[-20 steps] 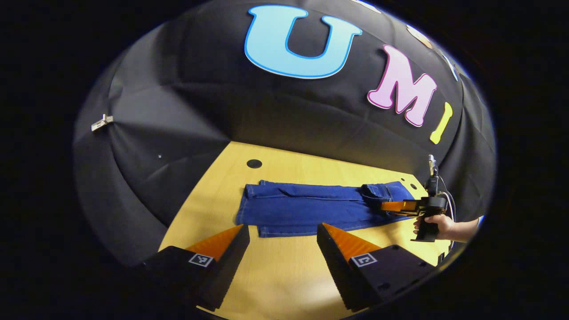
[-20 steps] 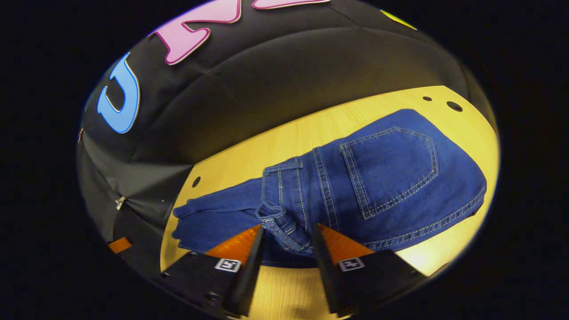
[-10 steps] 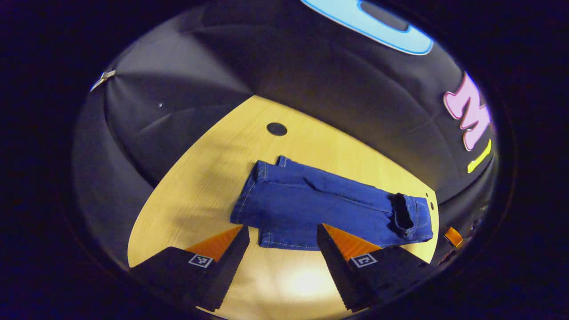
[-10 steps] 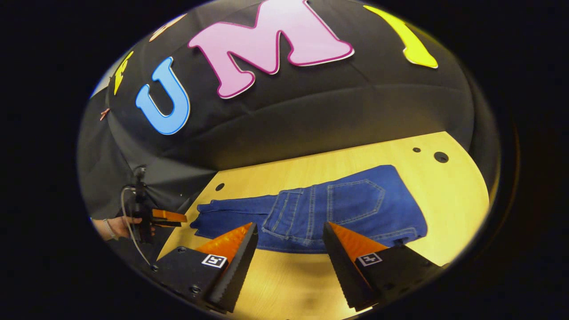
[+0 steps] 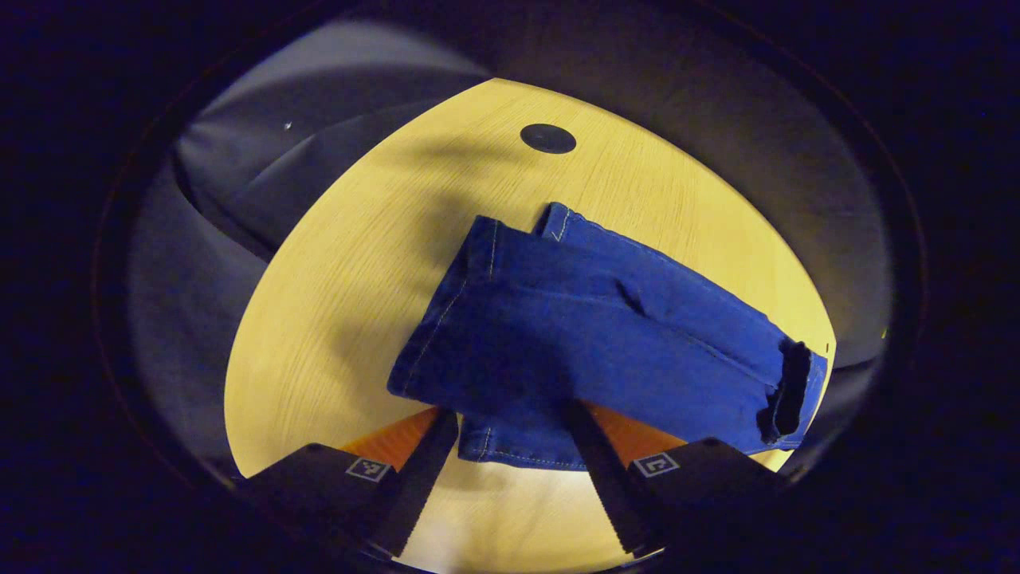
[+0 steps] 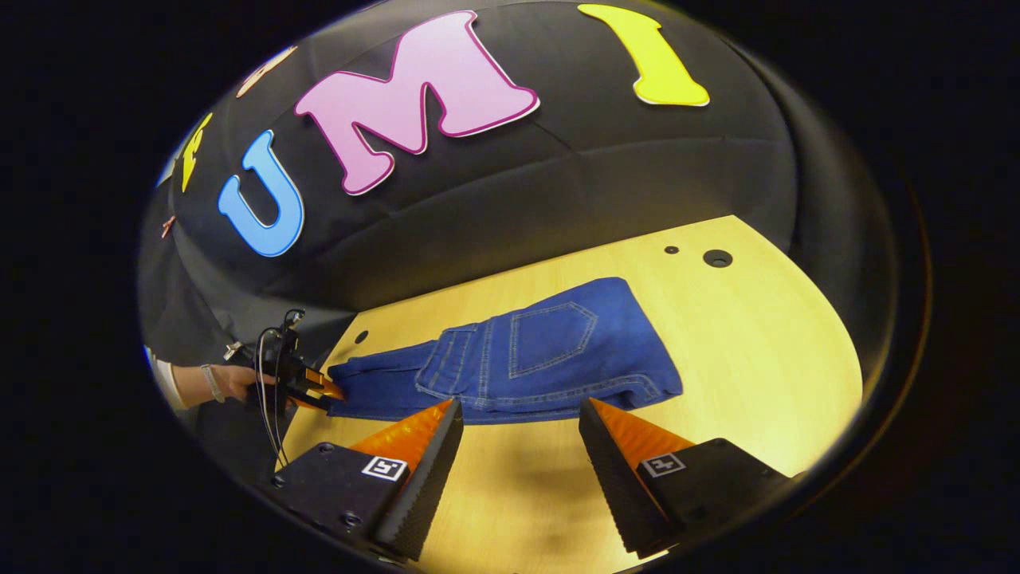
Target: Grasp the waist and the cuffs of the jeans and fold them to make the two legs overlap; first hold the waist and fold one-third of the jeans toward the cuffs, then hold the cuffs and fold the remaining one-third in the same direction to finish folding.
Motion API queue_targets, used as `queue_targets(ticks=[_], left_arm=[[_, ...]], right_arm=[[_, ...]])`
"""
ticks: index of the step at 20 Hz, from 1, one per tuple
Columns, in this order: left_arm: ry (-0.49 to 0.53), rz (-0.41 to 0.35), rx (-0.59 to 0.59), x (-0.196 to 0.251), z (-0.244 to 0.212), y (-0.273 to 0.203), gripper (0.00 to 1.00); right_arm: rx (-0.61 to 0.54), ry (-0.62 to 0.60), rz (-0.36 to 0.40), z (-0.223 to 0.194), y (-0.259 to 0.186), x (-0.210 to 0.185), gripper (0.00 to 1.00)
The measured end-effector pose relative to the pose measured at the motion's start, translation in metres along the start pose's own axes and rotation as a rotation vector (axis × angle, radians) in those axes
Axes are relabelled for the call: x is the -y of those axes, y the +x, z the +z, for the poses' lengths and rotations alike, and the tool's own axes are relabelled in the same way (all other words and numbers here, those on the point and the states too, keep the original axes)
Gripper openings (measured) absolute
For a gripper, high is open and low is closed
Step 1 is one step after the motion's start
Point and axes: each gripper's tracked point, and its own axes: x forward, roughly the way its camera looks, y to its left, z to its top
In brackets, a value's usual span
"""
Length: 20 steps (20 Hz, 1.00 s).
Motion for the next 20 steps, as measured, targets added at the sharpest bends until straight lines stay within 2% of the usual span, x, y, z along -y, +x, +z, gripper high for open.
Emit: queue_targets(ticks=[2, 3, 4, 6, 7, 9, 11, 15, 17, 20], left_arm=[[0.098, -0.007, -0.002, 0.009, 0.003, -0.004, 0.93], [0.105, -0.036, -0.006, 0.020, 0.003, 0.001, 0.82], [0.088, -0.064, 0.008, 0.032, 0.007, -0.002, 0.59], [0.042, -0.051, 0.032, 0.034, 0.011, -0.003, 0.15], [0.028, -0.078, 0.026, 0.037, 0.010, -0.006, 0.08], [-0.021, -0.183, 0.045, 0.056, 0.014, -0.019, 0.06], [-0.016, -0.285, 0.092, 0.086, 0.023, -0.051, 0.07], [0.143, -0.396, 0.260, 0.155, 0.044, -0.148, 0.06], [0.256, -0.451, 0.326, 0.210, 0.044, -0.191, 0.06], [0.416, -0.546, 0.360, 0.314, 0.016, -0.221, 0.06]], right_arm=[[0.005, -0.004, -0.005, 0.001, -0.007, 0.005, 0.90], [0.011, -0.005, -0.003, 0.004, -0.009, 0.006, 0.90], [0.016, -0.005, 0.001, 0.007, -0.010, 0.007, 0.90], [0.023, -0.003, 0.010, 0.009, -0.013, 0.006, 0.90], [0.023, 0.001, 0.013, 0.010, -0.015, 0.006, 0.90], [0.030, 0.005, 0.017, 0.014, -0.019, 0.006, 0.90], [0.038, 0.008, 0.019, 0.019, -0.022, 0.008, 0.90], [0.058, 0.023, 0.027, 0.027, -0.030, 0.008, 0.90], [0.055, 0.029, 0.033, 0.027, -0.031, 0.008, 0.90], [0.057, 0.024, 0.033, 0.033, -0.038, 0.013, 0.90]])
